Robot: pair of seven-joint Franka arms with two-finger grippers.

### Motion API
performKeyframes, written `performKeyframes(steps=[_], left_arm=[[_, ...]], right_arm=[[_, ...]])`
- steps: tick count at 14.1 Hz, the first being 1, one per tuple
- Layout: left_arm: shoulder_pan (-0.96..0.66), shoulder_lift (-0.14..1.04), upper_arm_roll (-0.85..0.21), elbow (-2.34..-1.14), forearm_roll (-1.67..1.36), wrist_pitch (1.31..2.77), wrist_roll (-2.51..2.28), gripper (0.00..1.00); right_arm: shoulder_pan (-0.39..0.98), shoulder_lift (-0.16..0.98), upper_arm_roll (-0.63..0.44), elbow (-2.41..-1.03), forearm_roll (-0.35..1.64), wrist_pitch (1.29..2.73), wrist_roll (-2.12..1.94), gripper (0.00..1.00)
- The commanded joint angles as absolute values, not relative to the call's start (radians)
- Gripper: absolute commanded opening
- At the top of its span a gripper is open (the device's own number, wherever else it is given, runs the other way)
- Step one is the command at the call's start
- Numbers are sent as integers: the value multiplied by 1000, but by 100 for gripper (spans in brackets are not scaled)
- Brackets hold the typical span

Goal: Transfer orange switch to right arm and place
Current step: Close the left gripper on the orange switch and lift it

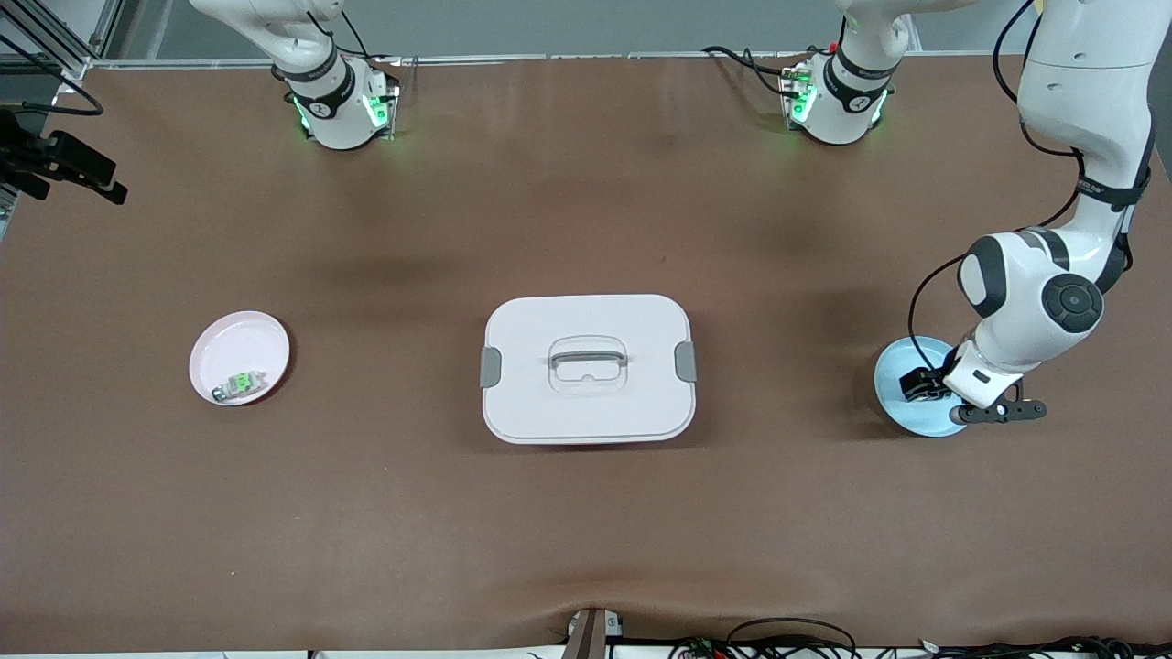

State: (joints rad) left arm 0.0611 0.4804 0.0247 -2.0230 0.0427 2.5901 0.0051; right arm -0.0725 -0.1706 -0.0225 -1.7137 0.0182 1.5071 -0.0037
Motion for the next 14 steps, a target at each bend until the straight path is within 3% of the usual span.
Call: performKeyframes(steps=[1, 14], left_arm=[[80, 495, 25, -2014, 63, 2594, 26, 100], [84, 537, 23, -1996, 61, 2594, 14, 100]], right_arm=[[-87, -156, -11, -1684, 6, 1491, -11, 100], [-87, -155, -11, -1686, 6, 1491, -11, 100]])
